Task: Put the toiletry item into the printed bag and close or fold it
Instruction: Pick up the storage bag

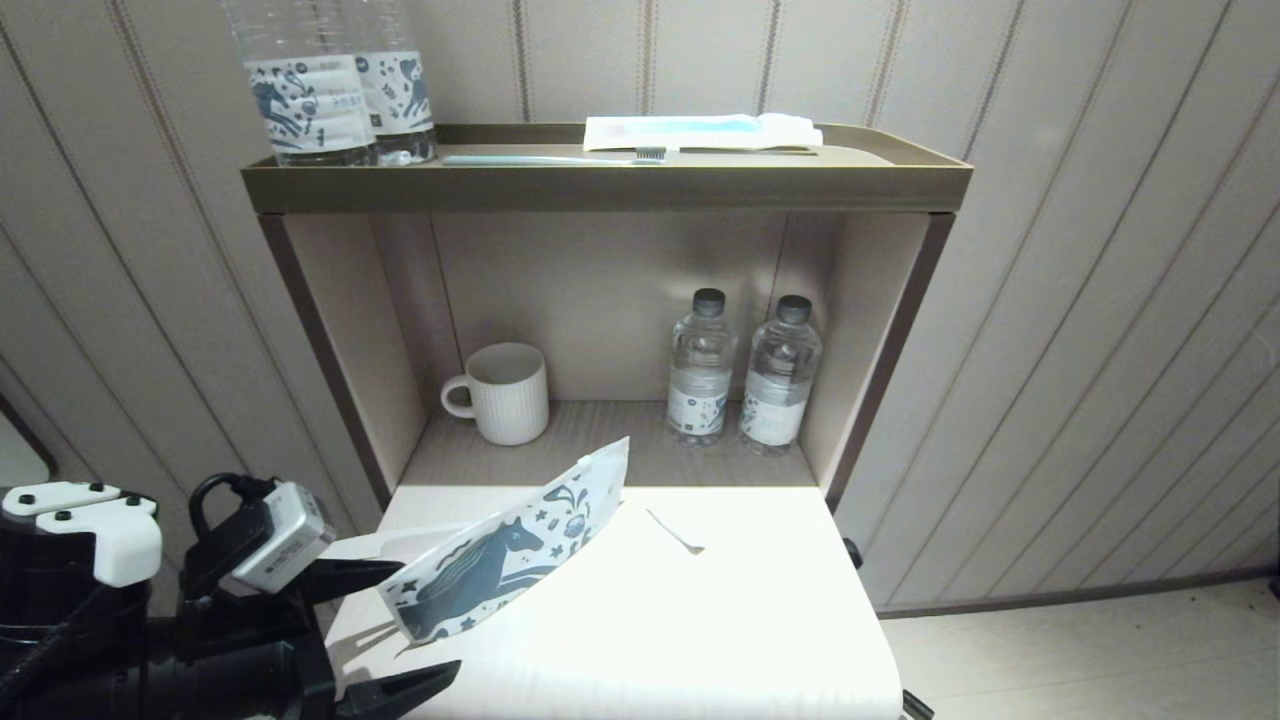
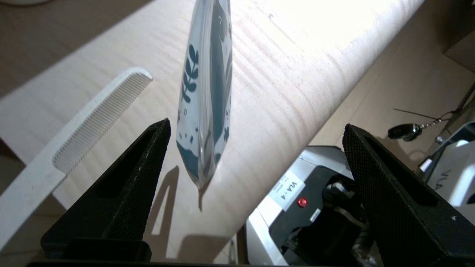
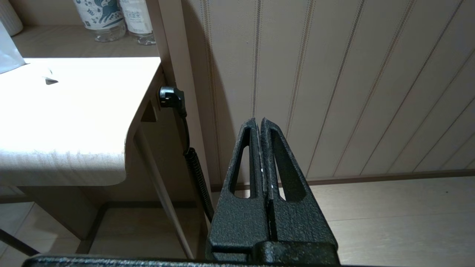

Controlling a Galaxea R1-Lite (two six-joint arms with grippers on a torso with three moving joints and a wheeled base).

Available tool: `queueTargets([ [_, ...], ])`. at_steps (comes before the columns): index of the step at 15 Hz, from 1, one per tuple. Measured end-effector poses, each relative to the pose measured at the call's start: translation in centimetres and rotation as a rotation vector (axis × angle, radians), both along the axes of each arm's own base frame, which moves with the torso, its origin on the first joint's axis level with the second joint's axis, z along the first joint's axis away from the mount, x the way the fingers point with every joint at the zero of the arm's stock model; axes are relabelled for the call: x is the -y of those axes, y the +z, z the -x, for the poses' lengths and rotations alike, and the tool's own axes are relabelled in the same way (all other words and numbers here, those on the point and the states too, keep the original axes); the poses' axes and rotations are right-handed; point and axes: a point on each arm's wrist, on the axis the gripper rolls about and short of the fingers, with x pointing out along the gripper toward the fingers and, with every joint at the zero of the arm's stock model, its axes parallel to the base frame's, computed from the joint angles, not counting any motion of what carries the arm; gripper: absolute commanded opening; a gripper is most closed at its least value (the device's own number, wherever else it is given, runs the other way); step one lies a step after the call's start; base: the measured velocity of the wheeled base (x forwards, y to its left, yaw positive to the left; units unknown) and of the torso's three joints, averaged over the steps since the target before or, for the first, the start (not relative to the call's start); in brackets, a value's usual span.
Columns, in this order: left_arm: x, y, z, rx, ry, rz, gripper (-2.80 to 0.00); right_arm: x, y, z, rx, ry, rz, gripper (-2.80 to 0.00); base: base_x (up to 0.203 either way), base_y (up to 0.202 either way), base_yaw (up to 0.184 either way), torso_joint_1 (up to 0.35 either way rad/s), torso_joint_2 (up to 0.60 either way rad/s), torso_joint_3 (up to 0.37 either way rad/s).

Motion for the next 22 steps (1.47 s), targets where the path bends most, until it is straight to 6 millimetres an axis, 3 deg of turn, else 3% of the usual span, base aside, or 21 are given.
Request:
queueTargets([
  [7,0.6,-1.0,-1.4,-0.028,-0.005,-0.012,0.00,0.0,0.0,0.0,0.000,0.000,0.000,-2.80,0.000,0.000,0.000,0.000,0.00,0.000],
  [8,0.6,-1.1,-1.4,-0.031,-0.005,-0.013,-2.80,0.0,0.0,0.0,0.000,0.001,0.000,-2.80,0.000,0.000,0.000,0.000,0.00,0.000],
  [22,0.8,-1.6,-1.4,-0.058,-0.065,0.002,-2.80,0.0,0.0,0.0,0.000,0.001,0.000,-2.80,0.000,0.000,0.000,0.000,0.00,0.000],
])
